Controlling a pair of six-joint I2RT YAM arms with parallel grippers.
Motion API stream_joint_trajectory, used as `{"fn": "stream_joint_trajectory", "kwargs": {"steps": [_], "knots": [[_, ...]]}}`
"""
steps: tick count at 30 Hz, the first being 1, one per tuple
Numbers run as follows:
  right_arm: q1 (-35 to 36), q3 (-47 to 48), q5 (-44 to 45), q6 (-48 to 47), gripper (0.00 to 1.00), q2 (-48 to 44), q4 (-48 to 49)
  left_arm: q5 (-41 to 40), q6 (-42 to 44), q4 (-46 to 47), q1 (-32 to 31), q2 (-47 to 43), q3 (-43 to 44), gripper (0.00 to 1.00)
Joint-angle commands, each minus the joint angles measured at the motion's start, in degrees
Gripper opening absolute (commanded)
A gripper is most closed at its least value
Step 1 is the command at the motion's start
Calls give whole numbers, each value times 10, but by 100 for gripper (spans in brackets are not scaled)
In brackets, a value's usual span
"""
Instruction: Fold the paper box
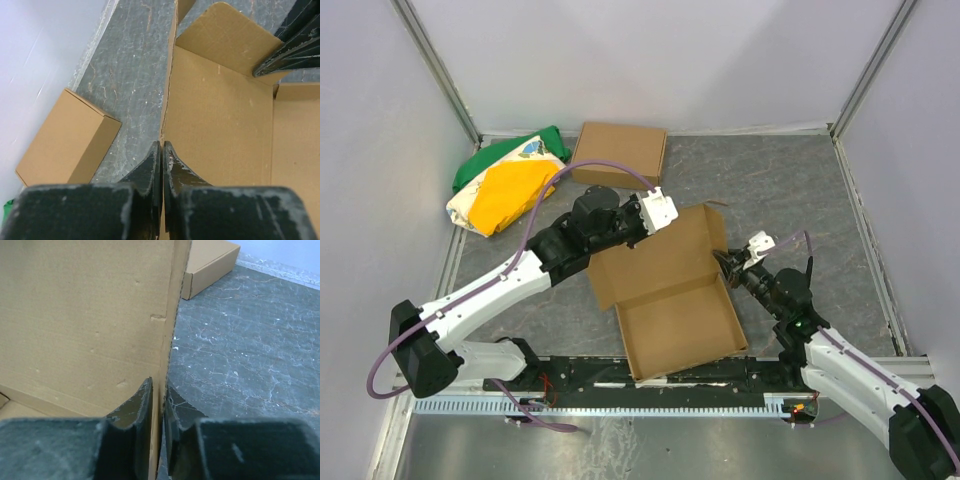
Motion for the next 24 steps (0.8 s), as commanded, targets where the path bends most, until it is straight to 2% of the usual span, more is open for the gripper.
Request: {"fn": "stream_joint_trajectory", "kwargs": {"steps": [1, 2, 6, 10, 12, 16, 19, 20, 21, 24], "knots": [[5, 42, -9, 10, 31, -1, -61, 11, -32, 9, 1, 7, 27, 3], [5, 54, -14, 17, 35, -6, -88, 5, -41, 15, 1, 11, 29, 3], [5, 102, -3, 56, 62, -21, -188, 3, -63, 41, 1, 17, 37, 3], [5, 181, 33, 104, 74, -28, -327, 9, -78, 94, 1, 7, 33, 3], [5, 232, 41, 127, 81, -22, -433, 6, -81, 122, 1, 1, 31, 3], [5, 330, 65, 176, 79, 11, -613, 5, -78, 152, 1, -3, 41, 3], [5, 329, 46, 203, 80, -12, -630, -5, -57, 139, 1, 10, 58, 3], [5, 316, 45, 211, 86, -30, -619, -13, -48, 128, 1, 16, 66, 3], [5, 303, 58, 230, 99, -47, -606, -21, -39, 117, 1, 22, 72, 3], [5, 291, 100, 234, 99, -78, -603, -41, -15, 95, 1, 33, 81, 3]]}}
